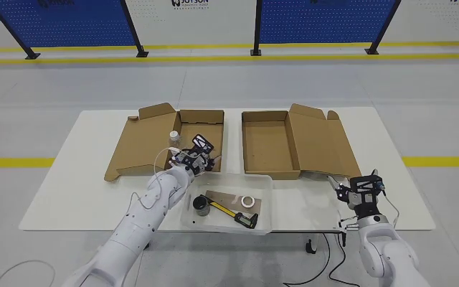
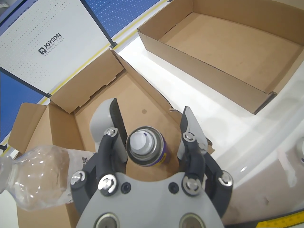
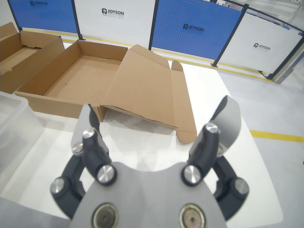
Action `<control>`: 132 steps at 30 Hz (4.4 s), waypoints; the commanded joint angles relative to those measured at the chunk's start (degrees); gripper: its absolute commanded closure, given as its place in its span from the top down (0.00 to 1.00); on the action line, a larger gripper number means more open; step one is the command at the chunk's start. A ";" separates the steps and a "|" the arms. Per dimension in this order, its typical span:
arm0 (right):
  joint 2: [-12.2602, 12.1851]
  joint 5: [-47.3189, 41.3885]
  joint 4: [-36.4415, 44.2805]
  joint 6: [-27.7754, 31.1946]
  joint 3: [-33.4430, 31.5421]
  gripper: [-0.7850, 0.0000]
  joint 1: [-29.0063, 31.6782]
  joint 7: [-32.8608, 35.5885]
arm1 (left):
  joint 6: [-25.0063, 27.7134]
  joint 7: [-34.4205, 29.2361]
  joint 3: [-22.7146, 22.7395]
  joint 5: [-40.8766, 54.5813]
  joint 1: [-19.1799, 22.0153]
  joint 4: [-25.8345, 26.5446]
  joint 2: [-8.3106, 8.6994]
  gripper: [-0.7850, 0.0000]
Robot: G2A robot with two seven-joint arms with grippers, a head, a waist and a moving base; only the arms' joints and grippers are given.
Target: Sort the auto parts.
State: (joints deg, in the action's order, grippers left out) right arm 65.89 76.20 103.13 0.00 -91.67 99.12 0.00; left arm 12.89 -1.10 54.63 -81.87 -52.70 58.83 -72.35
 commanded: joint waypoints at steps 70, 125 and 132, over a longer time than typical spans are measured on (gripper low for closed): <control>0.00 0.00 0.00 0.00 0.00 1.00 0.00 0.00 | 45.11 -45.19 8.57 29.70 -7.35 32.56 10.22 0.54; 0.00 0.00 0.00 0.00 0.00 1.00 0.00 0.00 | 45.11 -42.26 -15.35 24.95 11.39 16.34 15.89 0.31; 0.00 0.00 0.00 0.00 0.00 1.00 0.00 0.00 | 45.11 -42.74 -17.42 26.55 13.00 15.90 16.10 0.32</control>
State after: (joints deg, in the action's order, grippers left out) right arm 65.89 76.20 103.13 0.00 -91.67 99.12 0.00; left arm 58.00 -43.75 37.50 -55.70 -39.95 74.67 -56.31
